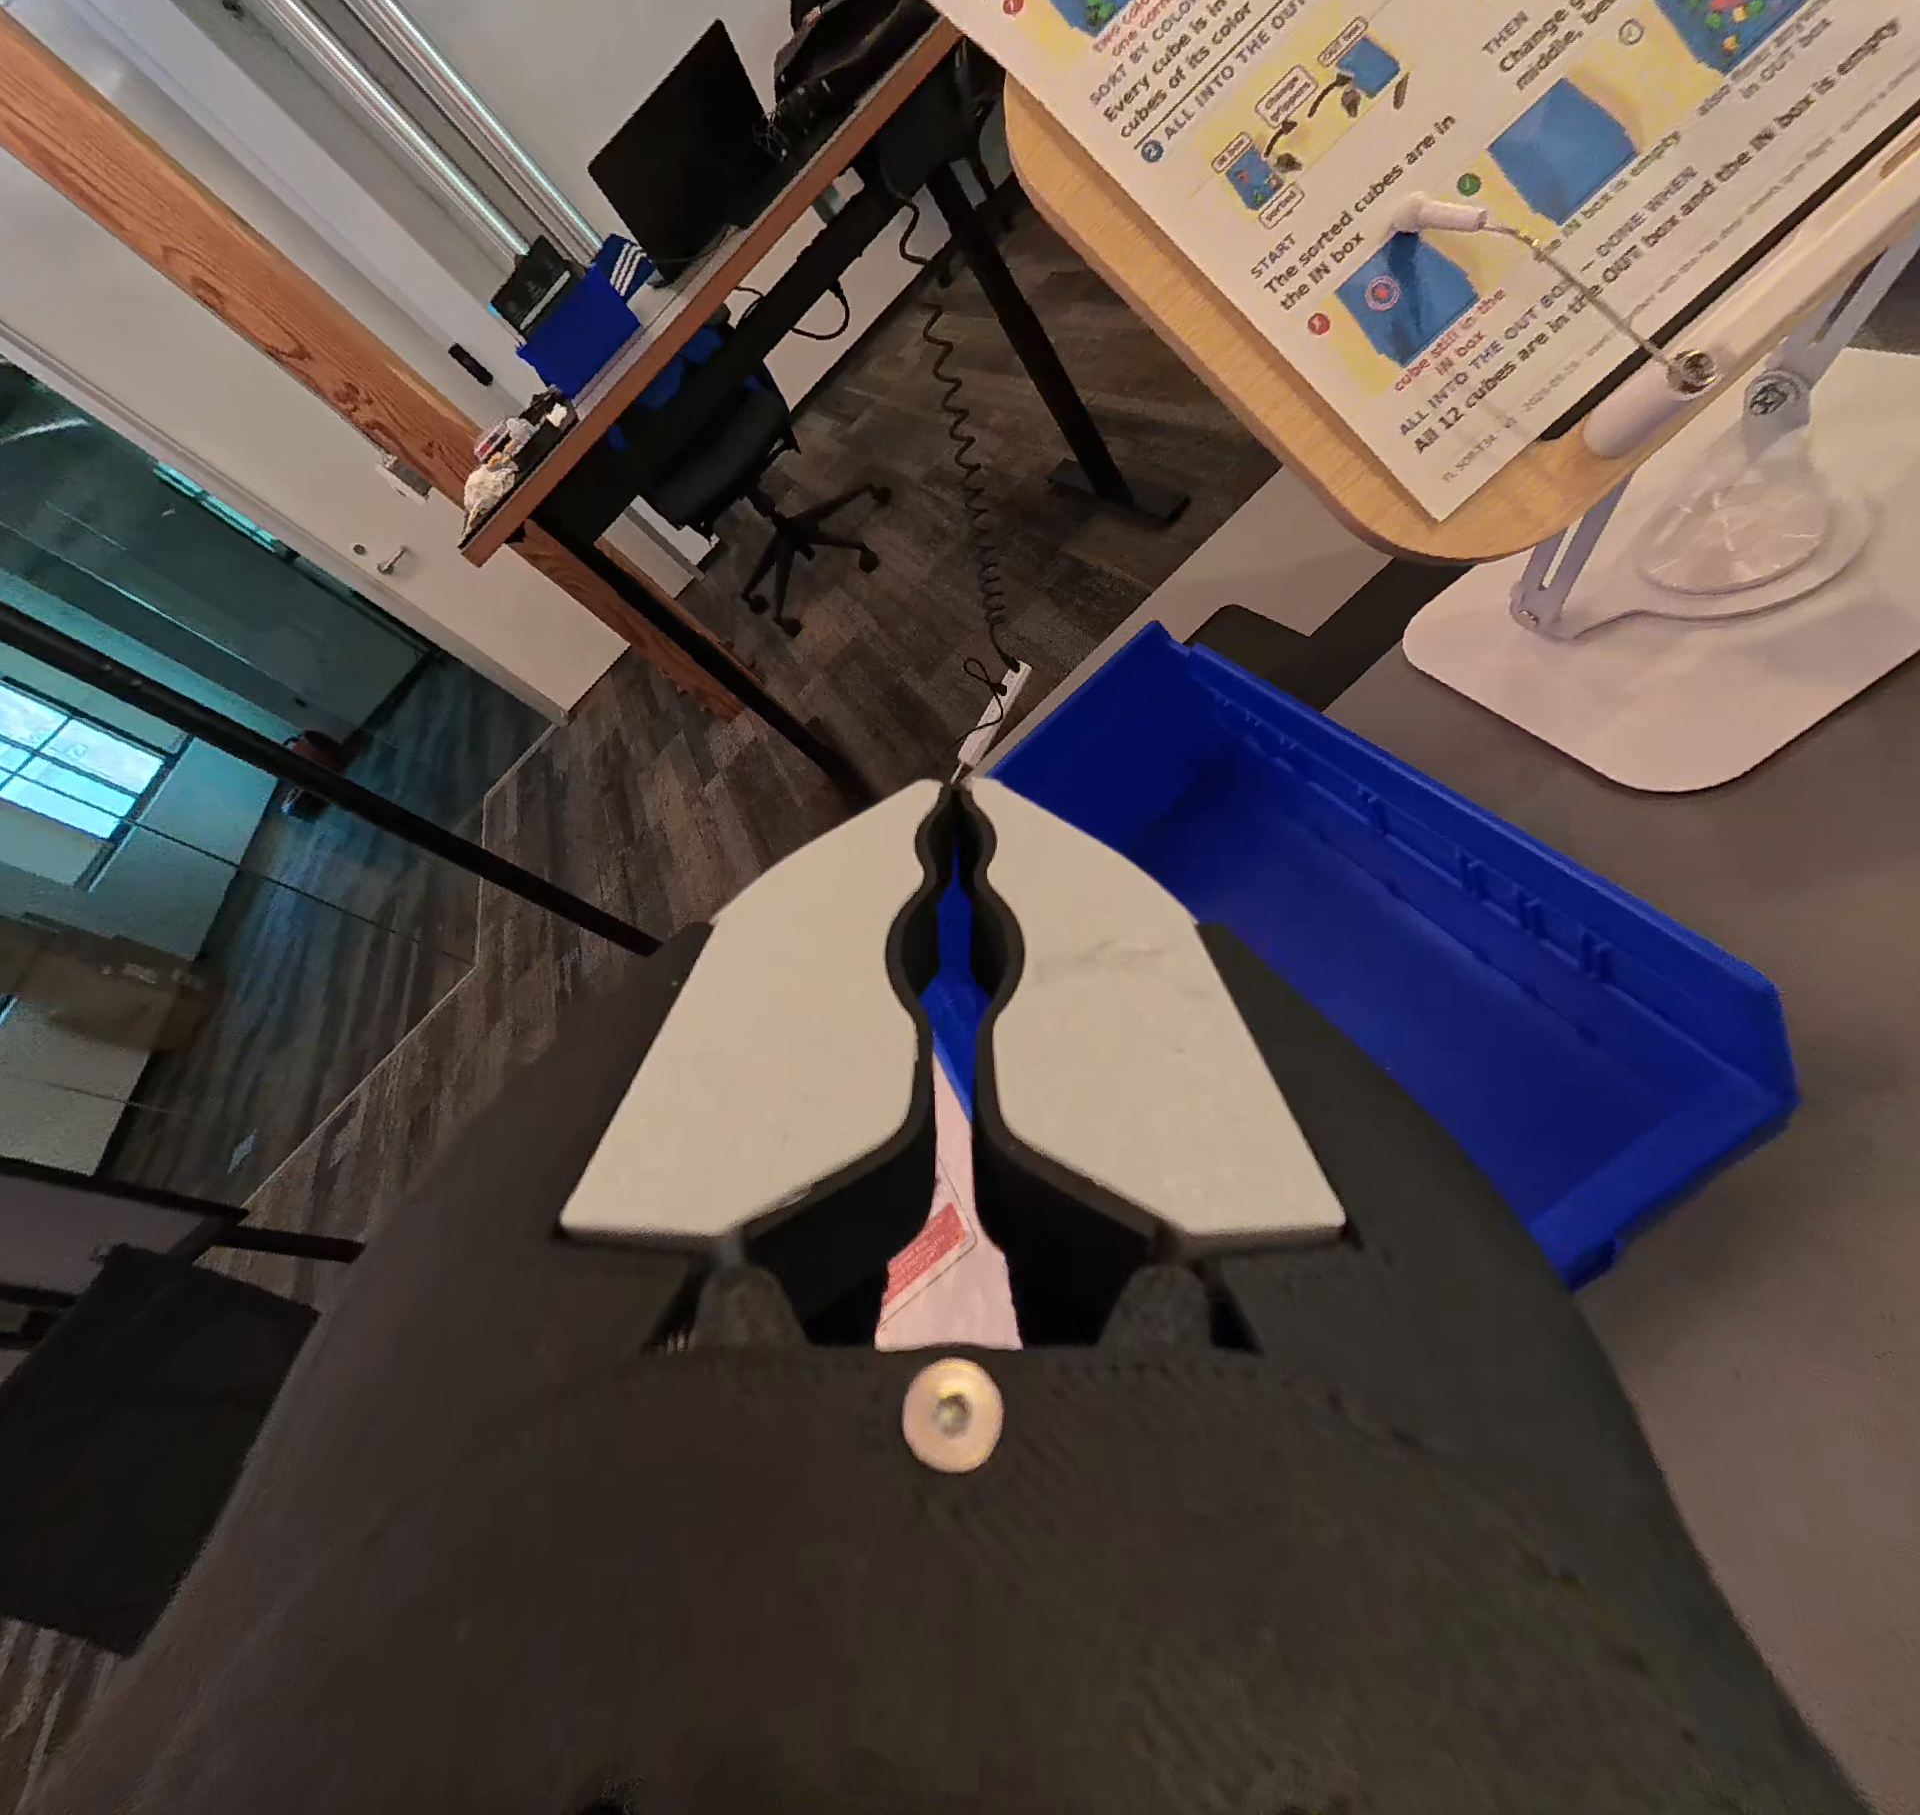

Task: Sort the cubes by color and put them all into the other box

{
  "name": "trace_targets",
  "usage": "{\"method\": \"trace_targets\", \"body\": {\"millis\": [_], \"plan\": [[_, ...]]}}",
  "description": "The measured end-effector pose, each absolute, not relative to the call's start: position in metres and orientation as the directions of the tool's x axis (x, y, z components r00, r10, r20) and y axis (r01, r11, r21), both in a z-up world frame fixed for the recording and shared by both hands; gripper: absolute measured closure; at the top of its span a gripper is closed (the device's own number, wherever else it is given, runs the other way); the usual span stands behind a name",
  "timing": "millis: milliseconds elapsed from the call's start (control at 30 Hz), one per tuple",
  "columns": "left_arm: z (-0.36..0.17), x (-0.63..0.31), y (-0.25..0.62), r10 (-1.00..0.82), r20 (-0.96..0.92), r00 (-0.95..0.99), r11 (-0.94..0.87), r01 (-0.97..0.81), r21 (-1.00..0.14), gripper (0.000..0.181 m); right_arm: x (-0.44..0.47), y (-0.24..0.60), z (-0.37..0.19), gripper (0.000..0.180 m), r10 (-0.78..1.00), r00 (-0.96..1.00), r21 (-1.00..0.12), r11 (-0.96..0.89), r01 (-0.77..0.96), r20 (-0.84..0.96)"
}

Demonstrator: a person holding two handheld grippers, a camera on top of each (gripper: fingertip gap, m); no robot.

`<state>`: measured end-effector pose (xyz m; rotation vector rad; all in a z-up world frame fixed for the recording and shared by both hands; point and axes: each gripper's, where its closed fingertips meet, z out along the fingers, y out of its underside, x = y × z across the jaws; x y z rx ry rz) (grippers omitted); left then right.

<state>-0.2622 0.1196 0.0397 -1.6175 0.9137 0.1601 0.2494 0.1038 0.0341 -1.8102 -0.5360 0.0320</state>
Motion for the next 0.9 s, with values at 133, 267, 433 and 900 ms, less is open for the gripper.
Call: {"method": "trace_targets", "body": {"millis": [133,267,433,900], "plan": [[0.034,-0.268,0.125,-0.447,-0.562,0.696,-0.022,-0.637,-0.770,0.181,0.267,0.100,0.036,0.137,0.348,0.898,-0.912,-0.208,0.352,0.267],[0.026,-0.273,0.130,-0.422,-0.561,0.712,-0.076,-0.645,-0.761,0.173,0.282,0.098,0.041,0.134,0.338,0.910,-0.924,-0.208,0.320,0.240],[0.026,-0.271,0.130,-0.406,-0.560,0.722,-0.079,-0.639,-0.765,0.168,0.293,0.097,0.040,0.133,0.330,0.913,-0.923,-0.212,0.320,0.241],[-0.014,-0.231,0.096,-0.554,-0.683,0.477,0.004,-0.818,-0.575,0.145,0.272,0.068,0.016,0.127,0.534,0.747,-0.812,-0.176,0.557,0.397]]}}
